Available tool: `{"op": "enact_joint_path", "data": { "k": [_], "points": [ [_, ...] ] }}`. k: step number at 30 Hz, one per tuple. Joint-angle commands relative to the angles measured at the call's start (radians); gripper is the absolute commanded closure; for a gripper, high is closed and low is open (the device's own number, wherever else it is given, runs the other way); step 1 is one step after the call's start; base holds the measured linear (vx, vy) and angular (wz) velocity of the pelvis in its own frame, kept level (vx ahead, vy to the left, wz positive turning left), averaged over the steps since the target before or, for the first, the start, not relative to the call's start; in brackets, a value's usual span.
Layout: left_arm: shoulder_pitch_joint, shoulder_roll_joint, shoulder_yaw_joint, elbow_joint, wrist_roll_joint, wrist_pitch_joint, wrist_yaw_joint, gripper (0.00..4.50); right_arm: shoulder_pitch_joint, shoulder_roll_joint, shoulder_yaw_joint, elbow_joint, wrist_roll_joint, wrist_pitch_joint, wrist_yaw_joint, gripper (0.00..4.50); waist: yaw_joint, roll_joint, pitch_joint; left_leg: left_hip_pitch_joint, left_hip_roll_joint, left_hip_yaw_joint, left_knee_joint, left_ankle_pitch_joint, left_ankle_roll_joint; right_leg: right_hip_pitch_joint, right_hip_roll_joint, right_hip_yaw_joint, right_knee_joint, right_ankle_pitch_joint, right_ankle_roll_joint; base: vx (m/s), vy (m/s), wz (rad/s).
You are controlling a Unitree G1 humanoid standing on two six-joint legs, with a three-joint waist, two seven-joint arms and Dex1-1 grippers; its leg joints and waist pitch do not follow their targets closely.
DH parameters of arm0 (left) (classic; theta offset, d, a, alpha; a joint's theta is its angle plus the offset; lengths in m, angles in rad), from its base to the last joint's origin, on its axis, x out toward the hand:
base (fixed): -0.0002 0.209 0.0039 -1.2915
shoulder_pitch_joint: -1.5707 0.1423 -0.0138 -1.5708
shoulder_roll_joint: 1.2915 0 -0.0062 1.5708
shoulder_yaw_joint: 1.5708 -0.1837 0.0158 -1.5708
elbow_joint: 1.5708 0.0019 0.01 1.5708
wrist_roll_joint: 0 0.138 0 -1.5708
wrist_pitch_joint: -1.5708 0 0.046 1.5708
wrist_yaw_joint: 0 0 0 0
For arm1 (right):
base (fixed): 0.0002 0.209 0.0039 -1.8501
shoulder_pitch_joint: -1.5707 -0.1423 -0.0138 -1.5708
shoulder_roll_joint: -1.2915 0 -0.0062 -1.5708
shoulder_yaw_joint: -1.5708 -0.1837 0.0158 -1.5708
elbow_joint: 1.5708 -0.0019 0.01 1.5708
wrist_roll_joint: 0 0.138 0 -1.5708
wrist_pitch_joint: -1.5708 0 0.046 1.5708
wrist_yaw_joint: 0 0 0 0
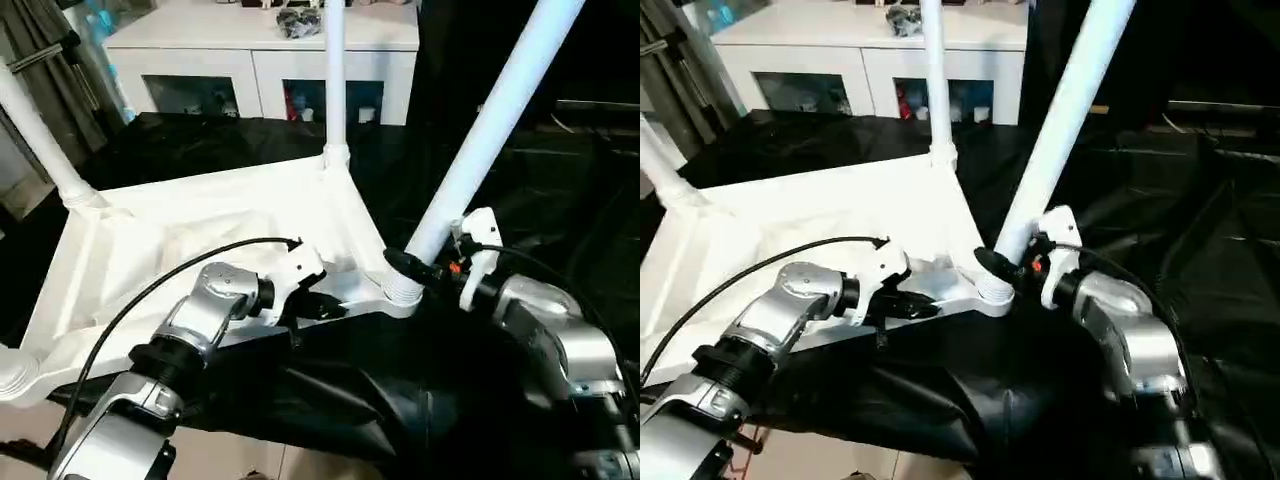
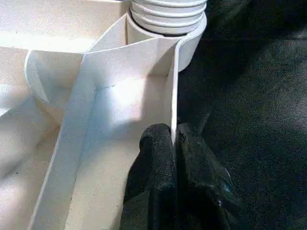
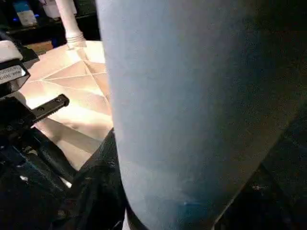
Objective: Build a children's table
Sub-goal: Insert table leg to table base
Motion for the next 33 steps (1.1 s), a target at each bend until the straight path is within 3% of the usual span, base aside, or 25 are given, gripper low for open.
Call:
{"op": "enact_joint_path", "data": {
  "k": [1,5,6,11,14,17,19,21,27,30,31,33],
  "points": [
    [-0.004,0.003,0.047,0.012,-0.015,0.001,0.058,4.5,0.039,0.004,0.062,0.023,-0.041,0.042,0.0,2.62,-0.003,-0.02,-0.051,0.015,0.007,0.0,-0.077,-0.319,0.008,0.04,-0.028,0.018,-0.086,-0.377,-0.167,0.0,0.0,0.0],
    [0.0,0.0,0.047,0.01,-0.011,0.0,0.065,4.5,0.035,0.017,0.074,0.018,-0.043,0.043,-0.011,2.62,-0.005,-0.021,-0.049,0.013,0.007,-0.001,-0.078,-0.331,0.007,0.038,-0.031,0.019,-0.088,-0.404,-0.157,0.0,0.0,0.0],
    [0.001,-0.003,0.051,0.009,-0.009,0.0,0.074,4.5,0.039,0.021,0.077,0.01,-0.045,0.031,-0.018,2.62,-0.005,-0.027,-0.05,0.013,0.007,-0.001,-0.078,-0.329,0.008,0.038,-0.03,0.019,-0.089,-0.408,-0.153,0.0,0.0,0.0],
    [0.0,-0.005,0.06,0.013,-0.009,-0.012,0.089,4.5,0.051,0.046,0.017,0.018,-0.012,0.007,-0.056,2.62,-0.006,-0.025,-0.047,0.014,0.006,-0.002,-0.079,-0.347,0.006,0.032,-0.032,0.019,-0.095,-0.459,-0.134,0.0,0.0,0.0],
    [-0.001,-0.005,0.061,0.016,-0.006,-0.02,0.099,4.5,0.075,0.043,-0.006,0.001,-0.003,0.007,-0.058,2.62,-0.006,-0.017,-0.047,0.017,0.006,-0.003,-0.08,-0.365,0.003,0.03,-0.032,0.019,-0.098,-0.478,-0.126,0.0,0.0,0.0],
    [-0.003,-0.005,0.064,0.022,-0.006,-0.023,0.106,4.5,0.117,0.031,-0.003,-0.056,0.008,0.025,-0.047,2.62,-0.001,-0.022,-0.048,0.016,0.008,-0.002,-0.081,-0.352,0.007,0.03,-0.029,0.021,-0.097,-0.439,-0.129,0.0,0.0,0.0],
    [-0.005,-0.007,0.067,0.026,-0.006,-0.026,0.111,4.5,0.14,0.028,0.01,-0.091,0.009,0.035,-0.046,2.62,0.001,-0.017,-0.049,0.018,0.009,-0.001,-0.081,-0.345,0.006,0.029,-0.029,0.023,-0.096,-0.417,-0.138,0.0,0.0,0.0],
    [-0.004,-0.009,0.067,0.028,-0.006,-0.028,0.117,4.5,0.147,0.03,0.021,-0.11,0.004,0.038,-0.05,2.62,0.004,-0.02,-0.05,0.016,0.008,0.002,-0.079,-0.323,0.012,0.031,-0.029,0.024,-0.092,-0.385,-0.149,0.0,0.0,0.0],
    [-0.004,-0.018,0.067,0.033,-0.005,-0.03,0.127,4.5,0.134,0.049,0.021,-0.137,0.017,0.048,-0.062,2.62,0.008,-0.021,-0.048,0.011,0.006,0.0,-0.081,-0.303,0.012,0.036,-0.033,0.022,-0.095,-0.435,-0.128,0.0,0.0,0.0],
    [-0.004,-0.019,0.069,0.034,-0.005,-0.033,0.129,4.5,0.124,0.085,-0.034,-0.167,0.083,0.061,-0.091,2.62,0.008,-0.02,-0.049,0.011,0.007,-0.002,-0.083,-0.31,0.015,0.036,-0.033,0.022,-0.094,-0.442,-0.119,0.0,0.0,0.0],
    [-0.004,-0.018,0.067,0.032,-0.006,-0.037,0.122,4.5,0.115,0.095,-0.05,-0.17,0.099,0.064,-0.099,2.62,0.004,-0.017,-0.049,0.006,0.006,-0.005,-0.086,-0.312,0.01,0.038,-0.032,0.019,-0.093,-0.436,-0.119,0.0,0.0,0.0],
    [-0.002,-0.015,0.064,0.028,-0.008,-0.044,0.108,4.5,0.105,0.101,-0.061,-0.173,0.111,0.068,-0.104,2.62,-0.006,-0.02,-0.051,0.003,0.007,-0.008,-0.087,-0.299,0.003,0.042,-0.031,0.017,-0.089,-0.393,-0.125,0.0,0.0,0.0]
  ]
}}
